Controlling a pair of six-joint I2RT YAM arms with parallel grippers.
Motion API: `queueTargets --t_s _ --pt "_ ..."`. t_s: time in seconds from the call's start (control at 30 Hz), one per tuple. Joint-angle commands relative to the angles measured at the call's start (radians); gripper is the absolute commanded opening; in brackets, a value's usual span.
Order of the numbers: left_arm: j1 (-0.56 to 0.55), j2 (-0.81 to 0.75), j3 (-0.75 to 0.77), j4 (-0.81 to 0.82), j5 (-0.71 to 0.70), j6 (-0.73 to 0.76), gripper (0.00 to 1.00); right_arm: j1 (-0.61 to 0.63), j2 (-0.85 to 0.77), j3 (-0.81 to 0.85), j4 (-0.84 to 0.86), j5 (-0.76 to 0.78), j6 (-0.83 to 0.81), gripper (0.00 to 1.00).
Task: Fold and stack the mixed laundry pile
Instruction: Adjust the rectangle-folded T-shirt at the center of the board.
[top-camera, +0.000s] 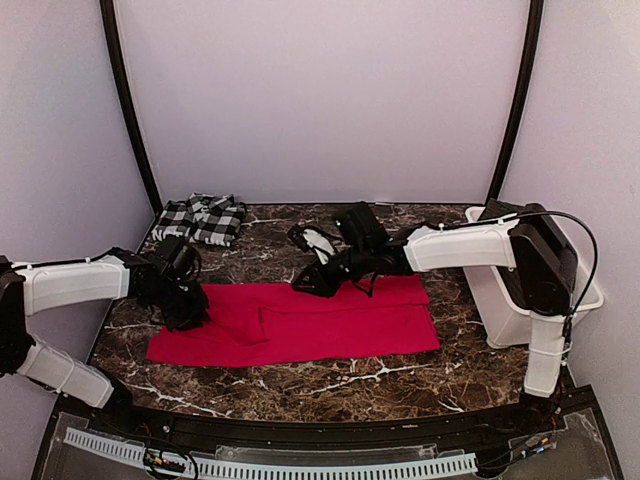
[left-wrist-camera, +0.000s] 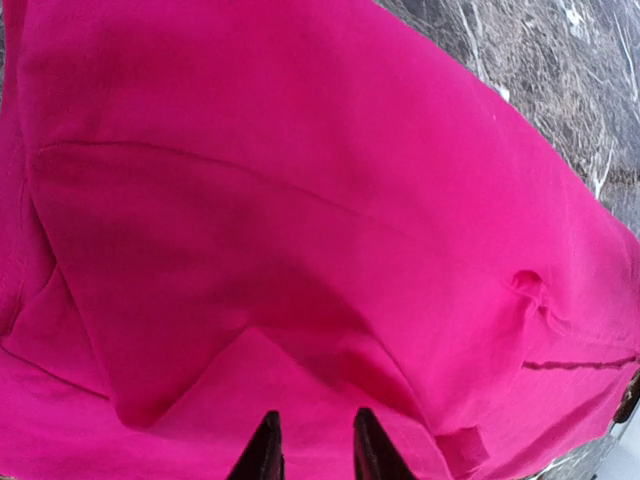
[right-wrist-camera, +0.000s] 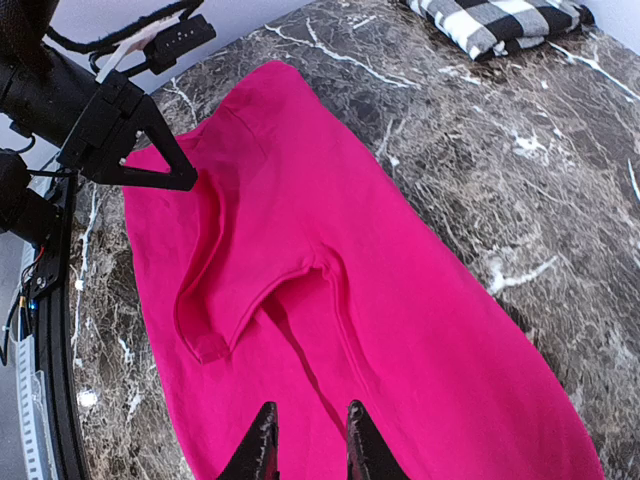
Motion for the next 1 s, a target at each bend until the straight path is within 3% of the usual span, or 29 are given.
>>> queueTargets --t_s 0.0,0.07,0.17,0.33,0.53,0.73,0.97 --pt "0.018 0.011 0.056 0.040 0.009 0.106 0.29 -0.033 -0.060 -0.058 -0.012 0.024 0.033 0.21" --pt "0.019 -0.008 0.074 0.023 -0.009 0.121 0.44 -0.056 -0.070 -0.072 -0.045 0.050 0.032 0.22" --pt "0.019 -0.053 0.078 0.000 -0.032 0.142 0.51 -0.094 -0.078 -0.077 -0.103 0.109 0.021 0.22" --pt "0.000 -0.089 0.026 0.077 0.093 0.178 0.59 -0.159 -0.034 -0.037 -0.193 0.198 -0.001 0.22" --pt "-0.002 0.037 -0.016 0.195 0.180 0.176 0.60 -0.205 0.057 -0.023 -0.255 0.225 0.003 0.21" --pt "0.002 0.126 0.030 0.174 0.101 0.212 0.59 -0.212 0.076 -0.085 -0.299 0.213 0.022 0.18" --pt "0.145 0.155 0.116 0.087 0.059 0.300 0.63 -0.172 -0.024 -0.221 -0.264 0.075 0.058 0.20"
